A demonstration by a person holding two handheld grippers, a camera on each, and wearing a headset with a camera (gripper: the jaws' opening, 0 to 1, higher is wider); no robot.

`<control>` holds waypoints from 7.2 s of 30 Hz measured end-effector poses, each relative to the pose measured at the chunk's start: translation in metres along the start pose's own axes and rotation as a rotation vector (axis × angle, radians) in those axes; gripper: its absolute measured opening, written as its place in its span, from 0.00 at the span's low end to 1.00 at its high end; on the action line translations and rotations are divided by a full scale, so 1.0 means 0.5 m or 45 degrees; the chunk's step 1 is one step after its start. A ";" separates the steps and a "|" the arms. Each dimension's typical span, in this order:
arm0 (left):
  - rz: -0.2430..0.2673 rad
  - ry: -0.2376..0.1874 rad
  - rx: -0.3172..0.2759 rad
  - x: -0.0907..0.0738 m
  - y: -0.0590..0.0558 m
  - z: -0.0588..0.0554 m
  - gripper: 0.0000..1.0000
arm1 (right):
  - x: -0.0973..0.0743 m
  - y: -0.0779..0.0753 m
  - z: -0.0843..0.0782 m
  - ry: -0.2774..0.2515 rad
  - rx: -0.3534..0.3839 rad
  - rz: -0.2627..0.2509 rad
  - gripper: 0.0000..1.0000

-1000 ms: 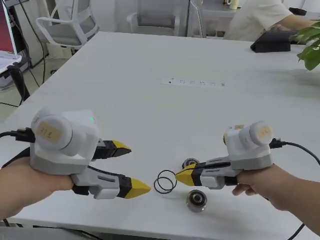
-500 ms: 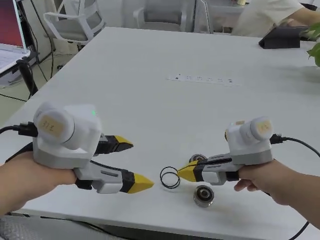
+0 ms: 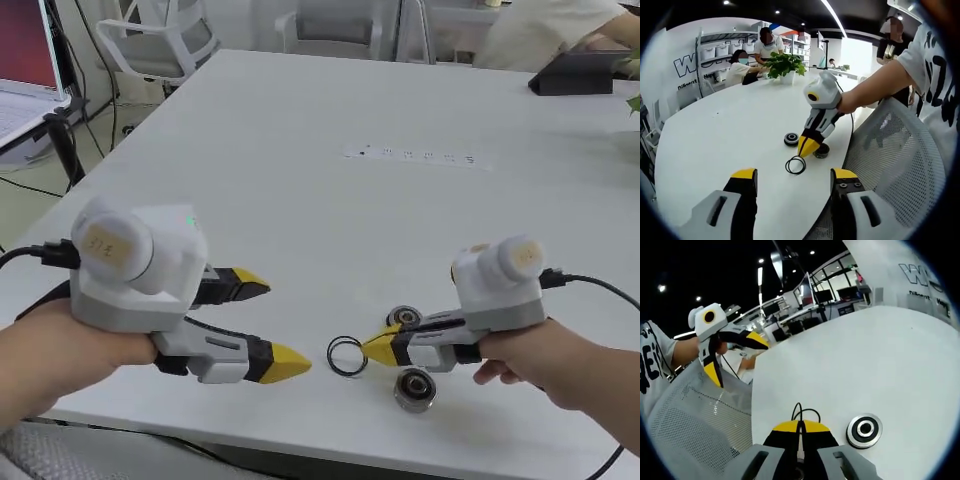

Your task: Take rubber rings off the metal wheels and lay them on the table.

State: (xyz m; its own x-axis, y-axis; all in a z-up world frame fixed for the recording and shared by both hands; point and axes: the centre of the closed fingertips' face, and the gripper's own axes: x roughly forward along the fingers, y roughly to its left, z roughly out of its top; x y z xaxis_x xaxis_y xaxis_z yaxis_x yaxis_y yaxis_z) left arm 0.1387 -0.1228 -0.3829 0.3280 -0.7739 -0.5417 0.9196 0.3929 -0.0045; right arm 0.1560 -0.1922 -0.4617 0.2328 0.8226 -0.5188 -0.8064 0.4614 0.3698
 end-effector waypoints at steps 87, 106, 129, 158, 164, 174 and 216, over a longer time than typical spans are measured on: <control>-0.119 0.023 0.063 0.162 0.006 0.084 0.48 | -0.157 -0.103 0.003 -0.233 0.011 -0.294 0.21; -0.158 0.099 0.093 0.239 0.012 0.048 0.40 | -0.137 -0.125 -0.025 -0.202 -0.014 -0.295 0.26; -0.179 0.115 0.042 0.305 0.004 0.034 0.26 | -0.126 -0.119 -0.035 -0.188 -0.037 -0.281 0.28; -0.119 0.131 0.142 0.344 0.008 0.037 0.08 | -0.120 -0.120 -0.038 -0.198 -0.030 -0.288 0.28; -0.105 0.130 0.146 0.344 0.009 0.037 0.07 | -0.112 -0.125 -0.033 -0.182 -0.052 -0.293 0.28; -0.088 0.135 0.143 0.344 0.009 0.036 0.07 | -0.090 -0.128 -0.025 -0.139 -0.120 -0.312 0.27; -0.058 0.139 0.136 0.343 0.007 0.035 0.07 | -0.098 -0.137 -0.038 -0.079 -0.180 -0.409 0.06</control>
State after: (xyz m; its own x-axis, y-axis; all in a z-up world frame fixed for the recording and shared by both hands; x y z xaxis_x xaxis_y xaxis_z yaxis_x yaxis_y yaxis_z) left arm 0.2022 -0.2629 -0.4610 0.2652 -0.7288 -0.6313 0.9527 0.2988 0.0552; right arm 0.1894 -0.2704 -0.4762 0.5159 0.6636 -0.5418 -0.7528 0.6530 0.0831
